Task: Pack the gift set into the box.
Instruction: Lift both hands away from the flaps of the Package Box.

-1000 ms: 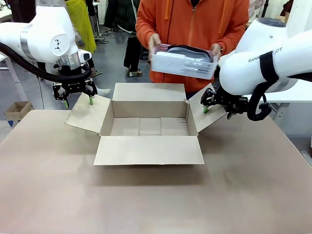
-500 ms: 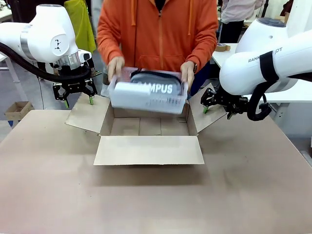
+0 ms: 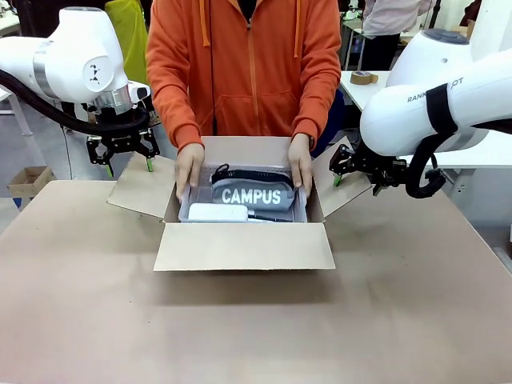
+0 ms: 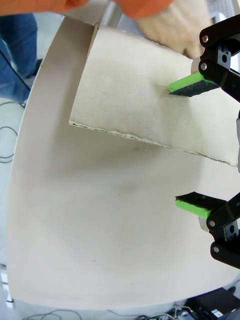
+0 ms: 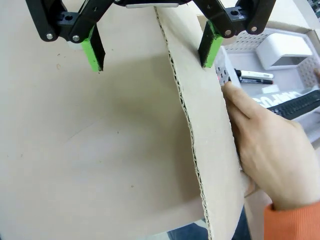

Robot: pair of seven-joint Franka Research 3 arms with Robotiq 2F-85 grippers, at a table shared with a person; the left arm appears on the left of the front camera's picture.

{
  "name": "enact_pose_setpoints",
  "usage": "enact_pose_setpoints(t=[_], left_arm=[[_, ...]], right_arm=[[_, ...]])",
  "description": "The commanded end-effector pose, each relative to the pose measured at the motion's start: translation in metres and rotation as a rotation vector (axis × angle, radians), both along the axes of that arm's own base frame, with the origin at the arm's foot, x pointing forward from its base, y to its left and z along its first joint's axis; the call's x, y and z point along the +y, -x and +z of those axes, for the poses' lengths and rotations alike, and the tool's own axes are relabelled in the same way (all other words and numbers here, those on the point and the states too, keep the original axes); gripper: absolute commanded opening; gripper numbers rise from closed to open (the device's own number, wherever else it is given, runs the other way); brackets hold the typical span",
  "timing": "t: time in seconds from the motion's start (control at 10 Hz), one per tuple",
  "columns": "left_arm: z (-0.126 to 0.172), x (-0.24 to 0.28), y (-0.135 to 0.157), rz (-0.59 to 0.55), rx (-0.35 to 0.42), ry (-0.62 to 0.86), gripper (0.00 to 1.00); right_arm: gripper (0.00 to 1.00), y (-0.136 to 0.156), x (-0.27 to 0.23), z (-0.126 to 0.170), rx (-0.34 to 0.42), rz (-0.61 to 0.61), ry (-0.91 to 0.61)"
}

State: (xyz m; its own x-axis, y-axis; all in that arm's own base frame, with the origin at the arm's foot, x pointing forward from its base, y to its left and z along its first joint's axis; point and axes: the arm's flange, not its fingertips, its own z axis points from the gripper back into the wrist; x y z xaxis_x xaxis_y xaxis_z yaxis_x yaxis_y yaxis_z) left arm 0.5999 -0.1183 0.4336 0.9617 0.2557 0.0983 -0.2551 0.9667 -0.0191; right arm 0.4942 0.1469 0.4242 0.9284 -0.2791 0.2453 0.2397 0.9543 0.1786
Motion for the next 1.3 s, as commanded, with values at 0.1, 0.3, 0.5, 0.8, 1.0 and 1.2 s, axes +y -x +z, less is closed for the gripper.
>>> enact_pose_setpoints(t=[0.1, 0.3, 0.5, 0.8, 1.0, 1.2], left_arm=[[0.001, 0.001, 0.000, 0.011, 0.000, -0.017, 1.00], [0.001, 0.001, 0.000, 0.011, 0.000, -0.017, 1.00], [0.001, 0.001, 0.000, 0.011, 0.000, -0.017, 1.00], [0.027, 0.034, 0.016, -0.066, -0.005, 0.158, 1.00], [0.063, 0.123, 0.056, -0.104, -0.033, 0.476, 1.00], [0.055, 0.196, 0.084, -0.217, -0.041, 0.869, 1.00]], right_arm=[[1.00, -0.001, 0.004, 0.003, 0.000, -0.026, 0.021], [1.00, -0.001, 0.004, 0.003, 0.000, -0.026, 0.021], [1.00, -0.001, 0.004, 0.003, 0.000, -0.026, 0.021], [1.00, 0.013, -0.050, 0.049, -0.087, 0.113, -0.311], [1.00, 0.045, -0.146, 0.103, -0.140, 0.136, -0.644], [1.00, 0.064, -0.219, 0.100, -0.089, 0.049, -0.891]])
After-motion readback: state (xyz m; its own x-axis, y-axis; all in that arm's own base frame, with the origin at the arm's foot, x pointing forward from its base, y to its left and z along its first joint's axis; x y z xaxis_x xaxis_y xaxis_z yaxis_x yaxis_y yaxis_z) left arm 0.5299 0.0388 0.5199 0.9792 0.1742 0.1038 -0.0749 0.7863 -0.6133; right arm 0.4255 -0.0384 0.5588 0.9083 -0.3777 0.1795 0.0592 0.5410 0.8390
